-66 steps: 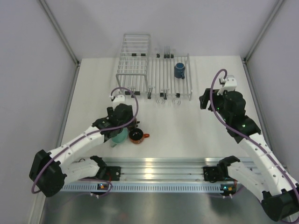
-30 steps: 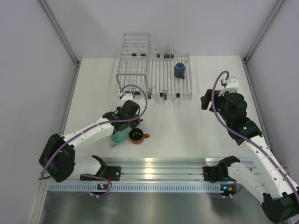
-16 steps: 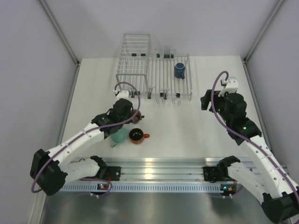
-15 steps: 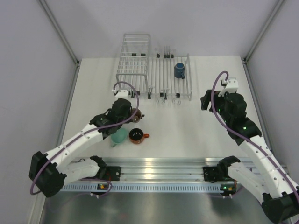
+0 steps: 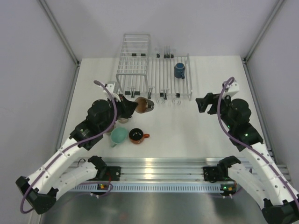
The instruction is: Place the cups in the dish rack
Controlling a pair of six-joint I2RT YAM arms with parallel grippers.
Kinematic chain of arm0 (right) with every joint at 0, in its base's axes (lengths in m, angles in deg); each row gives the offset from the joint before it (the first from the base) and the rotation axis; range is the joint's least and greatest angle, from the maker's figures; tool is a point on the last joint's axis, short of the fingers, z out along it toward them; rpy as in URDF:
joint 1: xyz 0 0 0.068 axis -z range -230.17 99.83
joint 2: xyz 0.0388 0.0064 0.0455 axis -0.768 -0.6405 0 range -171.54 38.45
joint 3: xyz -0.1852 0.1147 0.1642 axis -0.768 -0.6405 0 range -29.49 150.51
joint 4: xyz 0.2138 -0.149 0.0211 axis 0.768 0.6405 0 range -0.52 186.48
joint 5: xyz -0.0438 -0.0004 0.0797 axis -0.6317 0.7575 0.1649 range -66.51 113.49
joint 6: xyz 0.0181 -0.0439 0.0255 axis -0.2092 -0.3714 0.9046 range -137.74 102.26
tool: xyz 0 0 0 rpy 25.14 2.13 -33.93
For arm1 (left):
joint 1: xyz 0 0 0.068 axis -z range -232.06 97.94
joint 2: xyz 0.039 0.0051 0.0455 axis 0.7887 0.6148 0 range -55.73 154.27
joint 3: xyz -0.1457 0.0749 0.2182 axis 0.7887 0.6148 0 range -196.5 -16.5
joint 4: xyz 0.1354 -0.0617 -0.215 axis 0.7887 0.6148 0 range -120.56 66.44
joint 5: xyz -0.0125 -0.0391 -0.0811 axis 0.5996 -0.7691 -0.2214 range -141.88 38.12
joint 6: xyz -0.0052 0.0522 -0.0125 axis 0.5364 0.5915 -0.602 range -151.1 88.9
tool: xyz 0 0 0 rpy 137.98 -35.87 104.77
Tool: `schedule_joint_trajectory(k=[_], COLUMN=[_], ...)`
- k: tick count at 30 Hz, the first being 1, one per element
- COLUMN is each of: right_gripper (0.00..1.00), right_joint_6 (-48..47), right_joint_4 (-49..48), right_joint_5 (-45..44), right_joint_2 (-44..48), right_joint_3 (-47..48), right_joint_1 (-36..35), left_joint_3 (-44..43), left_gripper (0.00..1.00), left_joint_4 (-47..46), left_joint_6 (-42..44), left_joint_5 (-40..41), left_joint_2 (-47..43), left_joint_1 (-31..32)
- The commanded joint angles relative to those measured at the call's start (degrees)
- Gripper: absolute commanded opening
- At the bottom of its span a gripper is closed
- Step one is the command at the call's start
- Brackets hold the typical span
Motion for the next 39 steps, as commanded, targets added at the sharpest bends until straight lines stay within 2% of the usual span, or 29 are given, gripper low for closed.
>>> schedule_joint_trajectory(k=[1, 6, 10, 11, 13, 15, 19, 22, 25, 31, 35, 39], right_gripper=[0.79, 0.8, 0.8, 0.8, 0.8, 0.8, 0.8, 0.8, 0.79, 0.79, 0.79, 0.79], right_joint_6=[4.4, 14.0, 21.4, 22.4, 25.3, 27.6, 32.7, 31.1, 29.2, 25.9, 23.9, 24.5], right_joint_4=[-10.8, -30.5, -46.3, -46.3, -52.9, -59.4, -67.2, -66.5, -65.0, -64.1, -63.6, -67.3], right_joint_5=[10.3, 24.7, 31.6, 31.6, 34.3, 36.7, 39.6, 40.1, 41.1, 42.6, 42.9, 43.1], right_joint_2=[2.1, 2.2, 2.3, 2.4, 2.7, 2.6, 3.4, 5.9, 7.6, 7.4, 5.6, 2.8], right_joint_3=[-1.6, -6.2, -10.2, -10.9, -12.2, -14.1, -17.0, -18.0, -17.9, -15.9, -14.7, -13.9], right_joint_1=[0.3, 0.3, 0.3, 0.3, 0.3, 0.3, 0.3, 0.1, 0.2, 0.1, -0.2, -0.6], left_joint_3=[0.9, 4.1, 6.8, 7.6, 9.2, 12.1, 14.1, 14.4, 13.6, 11.4, 10.5, 10.2], left_gripper=[0.0, 0.0, 0.0, 0.0, 0.0, 0.0, 0.0, 0.0, 0.0, 0.0, 0.0, 0.0], left_joint_4=[-19.4, -33.1, -45.1, -47.5, -53.3, -64.1, -74.8, -80.9, -82.8, -79.5, -75.2, -73.5], left_joint_6=[-3.9, -10.9, -17.0, -18.3, -21.1, -27.0, -36.5, -42.9, -48.5, -55.3, -56.1, -55.9], left_joint_5=[-14.5, -23.5, -29.5, -30.5, -31.8, -34.2, -35.1, -35.0, -34.5, -35.3, -35.4, -34.8], left_joint_2=[-1.2, -0.3, 1.5, 1.7, 2.2, 3.6, 7.6, 10.8, 13.4, 15.0, 14.7, 15.3], left_joint_1=[0.0, 0.1, 0.0, 0.0, -0.1, -0.7, -2.7, -2.9, -2.9, -2.5, -1.8, -0.2])
